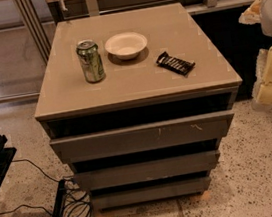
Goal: Open middle drawer
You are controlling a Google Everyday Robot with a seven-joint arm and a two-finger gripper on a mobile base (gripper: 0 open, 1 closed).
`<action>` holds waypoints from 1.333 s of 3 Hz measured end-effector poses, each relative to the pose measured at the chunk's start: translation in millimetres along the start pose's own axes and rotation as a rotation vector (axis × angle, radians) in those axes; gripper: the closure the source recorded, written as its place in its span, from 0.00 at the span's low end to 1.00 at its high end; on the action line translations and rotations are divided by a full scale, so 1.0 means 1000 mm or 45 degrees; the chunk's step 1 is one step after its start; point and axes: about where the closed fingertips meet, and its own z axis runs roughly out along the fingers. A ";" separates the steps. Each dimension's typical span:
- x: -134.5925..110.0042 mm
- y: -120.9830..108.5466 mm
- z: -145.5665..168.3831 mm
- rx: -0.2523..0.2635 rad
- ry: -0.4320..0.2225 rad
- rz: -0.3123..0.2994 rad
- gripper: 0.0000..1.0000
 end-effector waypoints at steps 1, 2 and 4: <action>0.000 -0.001 0.000 0.003 -0.001 0.002 0.00; 0.000 0.009 0.033 -0.045 -0.030 0.016 0.00; 0.003 0.065 0.146 -0.207 -0.281 -0.018 0.00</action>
Offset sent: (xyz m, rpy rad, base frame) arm 0.0070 0.0194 -0.1017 0.0977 0.1058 0.0099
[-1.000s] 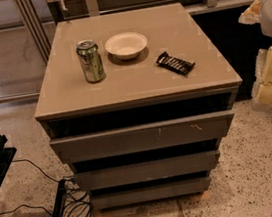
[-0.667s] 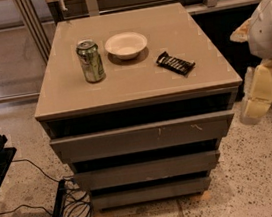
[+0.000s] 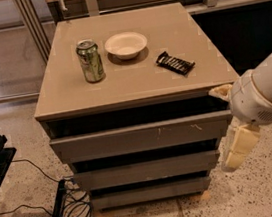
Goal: Open middle drawer
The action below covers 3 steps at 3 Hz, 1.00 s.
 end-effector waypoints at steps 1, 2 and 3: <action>0.025 0.006 0.033 -0.003 -0.110 -0.070 0.00; 0.025 0.006 0.033 -0.004 -0.110 -0.069 0.00; 0.035 0.010 0.060 -0.063 -0.140 -0.023 0.00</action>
Offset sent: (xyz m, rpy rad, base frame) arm -0.0024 -0.0068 -0.0356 0.0667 -0.0198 0.0339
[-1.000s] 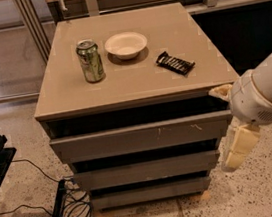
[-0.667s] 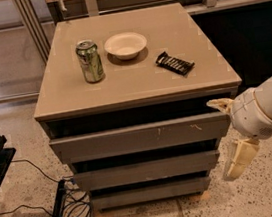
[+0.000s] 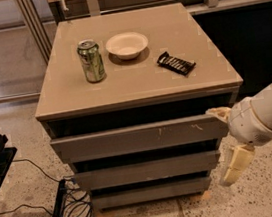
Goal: Open middle drawer
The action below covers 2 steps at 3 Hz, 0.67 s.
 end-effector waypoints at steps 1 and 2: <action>0.024 0.011 0.052 -0.067 -0.068 0.078 0.00; 0.048 0.024 0.103 -0.088 -0.136 0.104 0.00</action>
Offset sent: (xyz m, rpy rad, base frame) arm -0.0182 0.0193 -0.1838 0.1925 0.0765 -0.0276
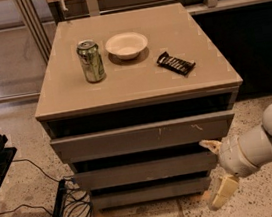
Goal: Open middle drawer
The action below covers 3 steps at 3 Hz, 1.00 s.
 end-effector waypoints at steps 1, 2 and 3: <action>0.020 0.001 0.039 0.045 -0.048 -0.024 0.00; 0.019 0.002 0.041 0.046 -0.040 -0.034 0.00; 0.018 -0.005 0.051 0.115 0.005 -0.078 0.00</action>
Offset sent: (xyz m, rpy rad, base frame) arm -0.0035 0.0068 -0.0361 0.0267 -0.0303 -0.0004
